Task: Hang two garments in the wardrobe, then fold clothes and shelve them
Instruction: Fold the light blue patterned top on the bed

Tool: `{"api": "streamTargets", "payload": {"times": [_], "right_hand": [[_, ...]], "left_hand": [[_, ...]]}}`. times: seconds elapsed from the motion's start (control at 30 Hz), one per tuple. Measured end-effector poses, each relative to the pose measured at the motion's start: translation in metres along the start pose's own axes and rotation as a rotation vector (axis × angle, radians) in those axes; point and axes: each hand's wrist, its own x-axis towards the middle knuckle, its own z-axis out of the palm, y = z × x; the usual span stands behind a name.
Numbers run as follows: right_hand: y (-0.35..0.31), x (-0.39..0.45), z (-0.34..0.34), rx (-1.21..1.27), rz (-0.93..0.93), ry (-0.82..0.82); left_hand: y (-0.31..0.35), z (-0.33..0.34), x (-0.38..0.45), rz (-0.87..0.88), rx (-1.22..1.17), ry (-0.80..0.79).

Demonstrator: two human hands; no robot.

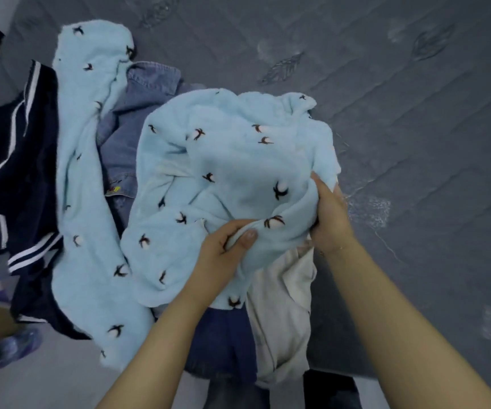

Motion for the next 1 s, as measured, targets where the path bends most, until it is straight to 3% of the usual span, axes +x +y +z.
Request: {"api": "streamTargets", "payload": {"times": [0.23,0.37,0.5,0.6,0.7,0.77,0.87,0.93,1.0], "right_hand": [[-0.029,-0.087,-0.183,-0.191,-0.137,0.134],[-0.029,-0.119,-0.287,-0.244,-0.099,0.193],[-0.019,-0.136,-0.364,-0.442,0.0,0.185],[-0.011,-0.134,-0.398,-0.603,0.143,0.108],[-0.011,-0.115,-0.412,-0.79,0.118,0.111],[-0.021,-0.093,-0.412,-0.908,-0.002,0.196],[-0.046,-0.046,-0.399,-0.902,-0.089,0.179],[-0.061,-0.009,-0.381,-0.86,-0.088,0.094],[-0.072,0.03,-0.358,-0.87,-0.125,0.05]], "left_hand": [[0.01,0.153,-0.039,0.067,0.218,-0.221],[-0.002,0.24,-0.04,-0.023,0.396,-0.403],[-0.013,0.284,-0.014,0.007,0.459,-0.182],[-0.025,0.289,0.018,0.031,0.65,0.013],[-0.039,0.291,0.049,-0.162,0.757,0.05],[-0.043,0.298,0.07,-0.402,0.663,0.054],[-0.037,0.312,0.1,-0.749,0.083,0.112],[-0.033,0.318,0.12,-0.87,-0.255,0.138],[-0.03,0.322,0.137,-0.942,-0.337,0.145]]}}
